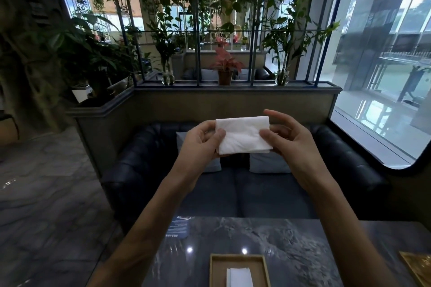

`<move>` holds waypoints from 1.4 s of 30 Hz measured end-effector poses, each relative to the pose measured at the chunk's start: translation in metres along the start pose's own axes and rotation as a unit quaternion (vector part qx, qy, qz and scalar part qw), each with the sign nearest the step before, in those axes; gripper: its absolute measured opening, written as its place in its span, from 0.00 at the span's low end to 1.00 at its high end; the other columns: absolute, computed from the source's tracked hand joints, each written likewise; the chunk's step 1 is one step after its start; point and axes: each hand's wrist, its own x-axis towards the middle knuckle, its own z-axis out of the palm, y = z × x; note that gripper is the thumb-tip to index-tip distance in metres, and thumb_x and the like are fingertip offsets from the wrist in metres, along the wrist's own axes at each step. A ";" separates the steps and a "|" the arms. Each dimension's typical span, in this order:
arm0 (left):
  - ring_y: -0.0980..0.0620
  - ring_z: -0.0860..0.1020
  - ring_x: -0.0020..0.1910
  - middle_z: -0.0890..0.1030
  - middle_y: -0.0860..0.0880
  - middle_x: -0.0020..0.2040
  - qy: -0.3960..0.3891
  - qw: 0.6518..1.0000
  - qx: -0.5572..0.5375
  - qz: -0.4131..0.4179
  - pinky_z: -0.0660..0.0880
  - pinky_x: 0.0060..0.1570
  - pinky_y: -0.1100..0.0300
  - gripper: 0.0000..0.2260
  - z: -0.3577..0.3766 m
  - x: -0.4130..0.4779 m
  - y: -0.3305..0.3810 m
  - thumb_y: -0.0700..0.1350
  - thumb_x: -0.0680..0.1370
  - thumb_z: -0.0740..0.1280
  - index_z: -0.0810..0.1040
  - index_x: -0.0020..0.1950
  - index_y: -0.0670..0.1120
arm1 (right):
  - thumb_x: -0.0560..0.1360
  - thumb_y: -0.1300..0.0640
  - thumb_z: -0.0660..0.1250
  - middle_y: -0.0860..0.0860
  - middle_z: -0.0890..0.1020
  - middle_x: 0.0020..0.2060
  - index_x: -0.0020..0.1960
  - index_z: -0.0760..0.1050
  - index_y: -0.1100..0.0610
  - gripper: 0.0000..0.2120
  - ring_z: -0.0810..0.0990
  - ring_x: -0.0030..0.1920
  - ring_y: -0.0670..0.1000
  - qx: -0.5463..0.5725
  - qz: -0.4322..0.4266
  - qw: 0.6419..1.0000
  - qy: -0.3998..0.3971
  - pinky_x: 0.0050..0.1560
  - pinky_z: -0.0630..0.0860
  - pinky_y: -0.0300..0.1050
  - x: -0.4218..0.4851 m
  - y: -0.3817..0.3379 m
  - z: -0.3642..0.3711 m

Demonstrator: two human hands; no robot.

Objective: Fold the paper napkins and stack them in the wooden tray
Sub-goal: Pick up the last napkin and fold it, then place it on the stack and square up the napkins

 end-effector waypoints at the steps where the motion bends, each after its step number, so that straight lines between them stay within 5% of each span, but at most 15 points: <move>1: 0.50 0.84 0.47 0.86 0.43 0.50 0.014 1.000 -0.001 0.002 0.82 0.49 0.53 0.09 0.001 0.000 -0.002 0.38 0.83 0.63 0.78 0.61 0.39 | 0.77 0.61 0.73 0.49 0.87 0.42 0.64 0.80 0.50 0.17 0.86 0.45 0.46 -0.002 0.008 1.000 0.006 0.43 0.80 0.36 0.000 0.003 0.002; 7: 0.41 0.83 0.56 0.83 0.40 0.58 0.032 0.996 -0.039 -0.071 0.82 0.54 0.42 0.11 -0.005 0.000 -0.034 0.41 0.83 0.62 0.73 0.65 0.38 | 0.78 0.64 0.71 0.46 0.89 0.41 0.53 0.83 0.53 0.08 0.86 0.42 0.42 -0.038 0.055 0.997 0.034 0.40 0.80 0.33 0.000 0.030 0.008; 13: 0.56 0.84 0.41 0.85 0.48 0.44 -0.010 0.992 0.057 -0.112 0.80 0.38 0.64 0.02 -0.013 0.002 -0.079 0.43 0.79 0.70 0.81 0.51 0.48 | 0.78 0.62 0.70 0.39 0.88 0.44 0.47 0.85 0.42 0.14 0.85 0.47 0.40 -0.182 0.062 0.979 -0.069 0.49 0.81 0.36 0.012 0.055 -0.004; 16: 0.54 0.82 0.41 0.84 0.46 0.43 -0.018 0.984 0.088 -0.152 0.80 0.39 0.62 0.02 -0.008 0.004 -0.111 0.41 0.79 0.70 0.81 0.50 0.45 | 0.78 0.58 0.71 0.40 0.87 0.44 0.53 0.82 0.37 0.14 0.84 0.46 0.38 -0.206 0.086 0.971 -0.083 0.48 0.79 0.31 0.018 0.079 -0.003; 20: 0.53 0.82 0.44 0.84 0.44 0.46 0.030 0.977 0.077 -0.194 0.82 0.43 0.56 0.05 -0.001 0.003 -0.162 0.41 0.80 0.68 0.79 0.54 0.42 | 0.79 0.53 0.71 0.44 0.88 0.42 0.65 0.76 0.46 0.16 0.86 0.45 0.43 -0.108 0.208 0.971 -0.045 0.43 0.82 0.36 -0.003 0.150 -0.002; 22: 0.51 0.81 0.46 0.83 0.45 0.47 0.046 0.970 0.078 -0.227 0.81 0.47 0.51 0.03 0.001 -0.001 -0.195 0.40 0.80 0.67 0.78 0.53 0.43 | 0.79 0.57 0.70 0.47 0.88 0.49 0.61 0.78 0.47 0.12 0.88 0.49 0.47 -0.045 0.286 0.956 -0.039 0.43 0.83 0.38 -0.028 0.192 -0.001; 26: 0.44 0.80 0.49 0.81 0.41 0.49 0.039 0.940 0.087 -0.327 0.80 0.52 0.43 0.01 0.005 -0.031 -0.274 0.38 0.80 0.66 0.76 0.49 0.43 | 0.77 0.60 0.72 0.48 0.89 0.44 0.60 0.79 0.53 0.12 0.88 0.45 0.48 -0.034 0.389 0.919 0.047 0.41 0.83 0.39 -0.089 0.268 -0.001; 30: 0.46 0.82 0.48 0.82 0.43 0.49 0.028 0.898 0.123 -0.421 0.82 0.47 0.54 0.02 0.011 -0.073 -0.350 0.37 0.80 0.66 0.79 0.51 0.41 | 0.77 0.62 0.73 0.52 0.88 0.42 0.60 0.80 0.63 0.13 0.88 0.41 0.46 -0.074 0.484 0.870 0.056 0.40 0.83 0.37 -0.146 0.326 -0.008; 34: 0.52 0.78 0.36 0.80 0.43 0.45 0.020 0.850 0.157 -0.502 0.77 0.31 0.65 0.03 0.020 -0.109 -0.410 0.36 0.80 0.66 0.78 0.52 0.38 | 0.77 0.61 0.72 0.57 0.86 0.48 0.60 0.80 0.65 0.13 0.85 0.43 0.49 -0.124 0.565 0.812 0.074 0.38 0.81 0.35 -0.183 0.370 -0.006; 38: 0.49 0.80 0.41 0.80 0.45 0.46 0.021 0.822 0.193 -0.536 0.80 0.43 0.56 0.02 0.032 -0.135 -0.453 0.39 0.80 0.67 0.77 0.51 0.41 | 0.78 0.60 0.71 0.58 0.83 0.53 0.61 0.79 0.65 0.14 0.81 0.51 0.54 -0.187 0.592 0.780 0.081 0.50 0.79 0.46 -0.209 0.407 -0.001; 40: 0.47 0.81 0.47 0.80 0.48 0.46 0.021 0.809 0.226 -0.542 0.80 0.49 0.53 0.01 0.039 -0.141 -0.469 0.41 0.80 0.67 0.76 0.49 0.45 | 0.78 0.58 0.71 0.55 0.82 0.51 0.59 0.80 0.61 0.12 0.80 0.52 0.53 -0.209 0.596 0.771 0.085 0.50 0.77 0.44 -0.219 0.424 0.000; 42: 0.50 0.79 0.47 0.78 0.51 0.44 0.027 0.804 0.247 -0.540 0.77 0.44 0.60 0.03 0.043 -0.144 -0.478 0.42 0.80 0.66 0.74 0.47 0.47 | 0.78 0.57 0.72 0.52 0.82 0.49 0.57 0.80 0.59 0.10 0.82 0.52 0.54 -0.214 0.594 0.769 0.095 0.47 0.76 0.39 -0.225 0.432 0.002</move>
